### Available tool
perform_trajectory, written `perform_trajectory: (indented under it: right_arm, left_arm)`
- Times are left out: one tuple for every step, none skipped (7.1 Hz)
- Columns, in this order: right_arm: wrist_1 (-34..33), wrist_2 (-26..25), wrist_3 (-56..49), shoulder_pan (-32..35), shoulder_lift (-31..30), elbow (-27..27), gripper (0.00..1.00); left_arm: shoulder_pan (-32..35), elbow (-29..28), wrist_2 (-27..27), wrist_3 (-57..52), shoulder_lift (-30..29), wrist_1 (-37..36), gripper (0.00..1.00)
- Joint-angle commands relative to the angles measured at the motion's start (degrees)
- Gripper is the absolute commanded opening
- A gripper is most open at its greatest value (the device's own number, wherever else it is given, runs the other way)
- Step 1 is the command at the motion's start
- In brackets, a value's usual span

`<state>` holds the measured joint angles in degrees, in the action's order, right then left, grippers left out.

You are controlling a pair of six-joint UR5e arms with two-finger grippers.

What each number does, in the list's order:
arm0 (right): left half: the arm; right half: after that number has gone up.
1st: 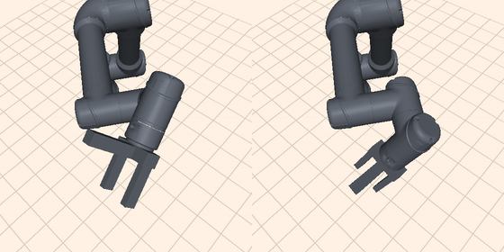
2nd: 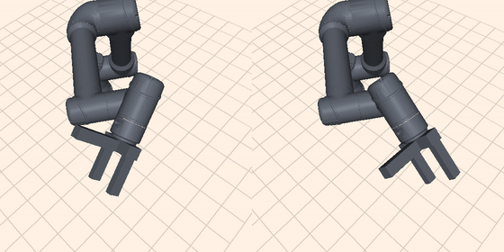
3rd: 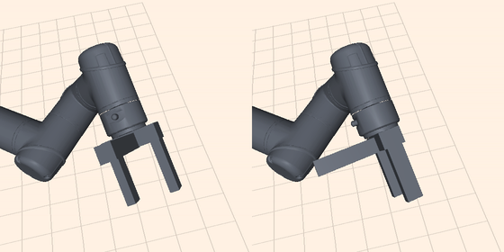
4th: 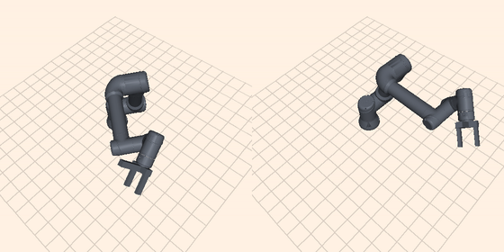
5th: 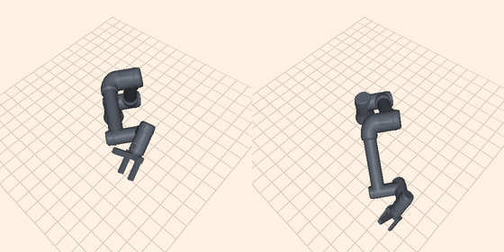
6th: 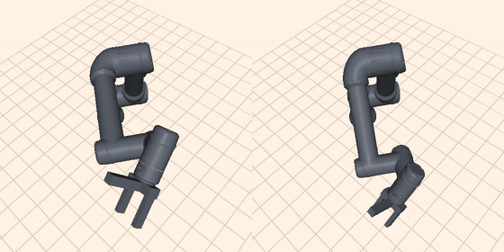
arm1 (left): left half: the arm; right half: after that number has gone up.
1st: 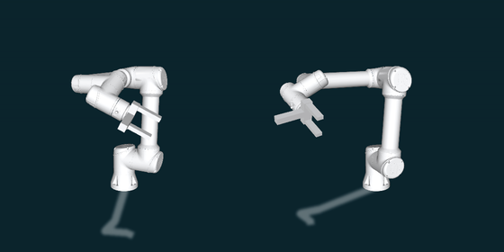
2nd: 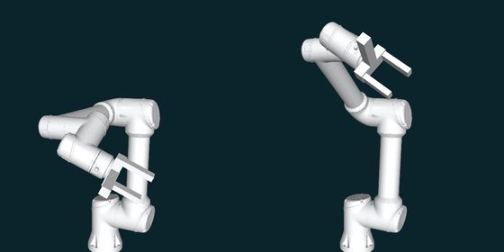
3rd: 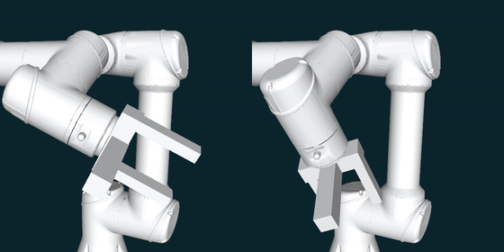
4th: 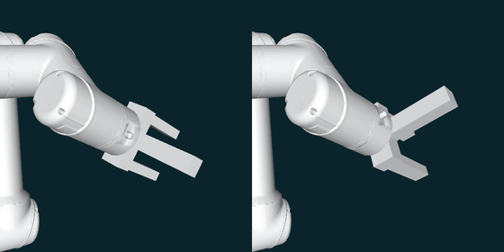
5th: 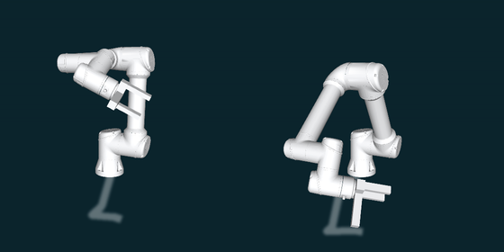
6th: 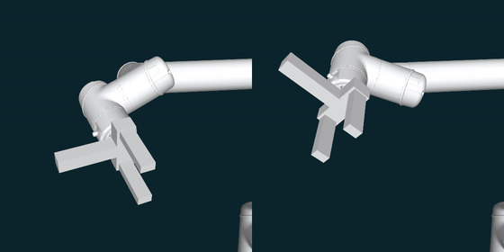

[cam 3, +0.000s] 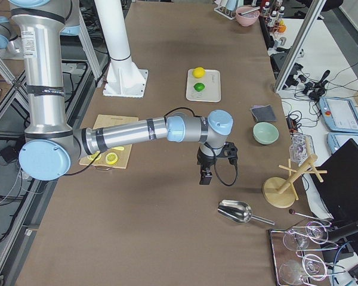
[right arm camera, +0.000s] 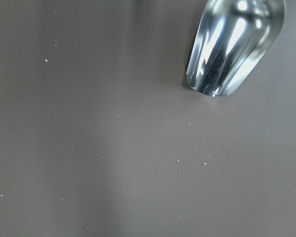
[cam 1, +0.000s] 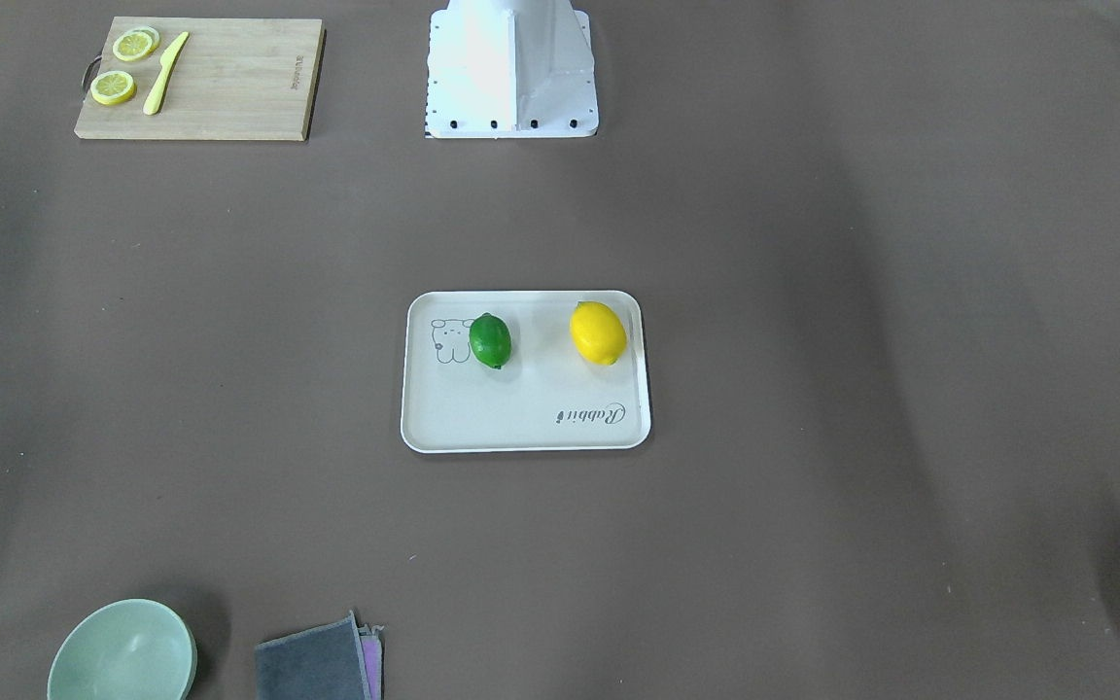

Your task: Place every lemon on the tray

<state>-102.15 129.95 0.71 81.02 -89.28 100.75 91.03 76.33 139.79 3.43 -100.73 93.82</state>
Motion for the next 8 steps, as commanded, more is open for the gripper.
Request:
perform_trajectory:
  right_arm:
    - [0.03, 0.65, 0.26, 0.46, -0.19, 0.40, 1.00]
    - [0.03, 1.09, 0.35, 0.37, -0.10, 0.32, 1.00]
    - [0.03, 1.09, 0.35, 0.37, -0.01, 0.32, 1.00]
    - [0.03, 1.18, 1.22, 0.37, 0.07, 0.41, 1.00]
    - [0.11, 1.18, 2.45, 0.28, 0.25, 0.41, 1.00]
    - [0.11, 1.18, 2.46, 0.28, 0.25, 0.50, 1.00]
    - [0.11, 1.18, 2.46, 0.28, 0.25, 0.58, 1.00]
    - [0.20, 1.18, 2.37, 0.19, 0.25, 0.50, 1.00]
  left_arm:
    - [0.90, 0.39, -0.05, 0.09, 1.06, -0.04, 0.98]
    - [0.64, 1.44, -0.30, 0.79, 0.88, 0.05, 0.98]
    - [0.46, 1.89, -0.22, 4.01, 0.19, 0.22, 0.98]
    - [0.20, 2.85, -0.13, 6.13, 0.18, 0.57, 0.98]
    - [0.20, 2.86, -0.13, 6.15, 0.44, 1.01, 0.98]
    - [0.20, 2.77, -0.13, 6.59, 0.88, 1.36, 0.98]
    - [0.20, 2.07, -0.13, 6.42, 0.45, 1.28, 0.98]
    - [0.20, 2.41, -0.13, 6.33, 0.36, 1.28, 0.98]
